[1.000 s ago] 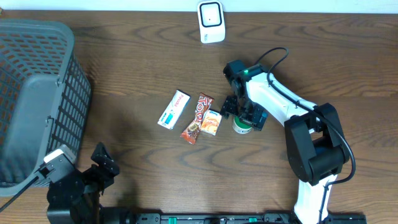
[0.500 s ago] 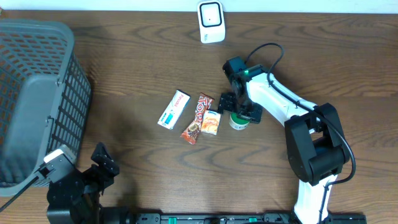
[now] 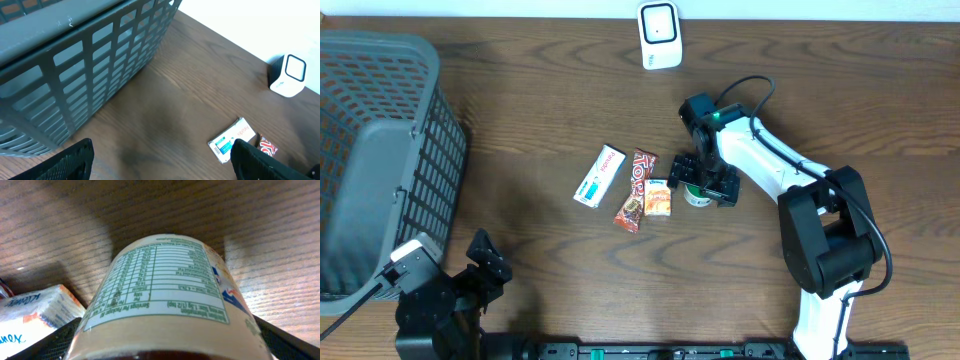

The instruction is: Scan the item barcode

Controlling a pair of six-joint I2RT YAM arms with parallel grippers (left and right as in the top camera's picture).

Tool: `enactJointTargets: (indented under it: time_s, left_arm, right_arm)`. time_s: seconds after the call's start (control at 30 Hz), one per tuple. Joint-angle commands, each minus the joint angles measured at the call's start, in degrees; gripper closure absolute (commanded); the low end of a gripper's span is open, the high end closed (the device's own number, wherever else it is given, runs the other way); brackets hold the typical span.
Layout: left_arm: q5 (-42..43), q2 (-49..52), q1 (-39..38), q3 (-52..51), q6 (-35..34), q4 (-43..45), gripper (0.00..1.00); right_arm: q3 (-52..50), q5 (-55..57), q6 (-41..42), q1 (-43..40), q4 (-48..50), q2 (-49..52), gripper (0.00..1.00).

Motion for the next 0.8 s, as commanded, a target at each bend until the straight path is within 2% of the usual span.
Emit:
enactJointTargets:
  time_s: [0.0, 0.23, 0.6, 0.7, 0.77]
  left_arm:
    - [-0.50, -0.26, 0.28, 0.28, -0.70, -0.04, 0.12]
    - [-0.52, -0.26, 0.28, 0.28, -0.70, -0.07, 0.12]
    - [-0.50, -0.26, 0.28, 0.28, -0.70, -0.07, 0.12]
    - [-0.52, -0.26, 0.28, 0.28, -0.70, -0.04, 0.12]
    - [-0.52, -0.26, 0.28, 0.28, -0.70, -0.07, 0.12]
  right_arm:
    - [-0.46, 1.07, 3.21, 0.09, -0.33, 0.24, 0.12]
    - [-0.46, 5.49, 3.23, 0.09, 0.37, 0.24, 0.15]
    - [-1.27, 8.20, 9.29, 0.20, 0.70, 0.24, 0.15]
    - [-1.27, 8.22, 8.68, 0.20, 1.46, 0.24, 0.15]
    - [-1.27, 8.22, 5.51, 0.20, 2.21, 0.24, 0.15]
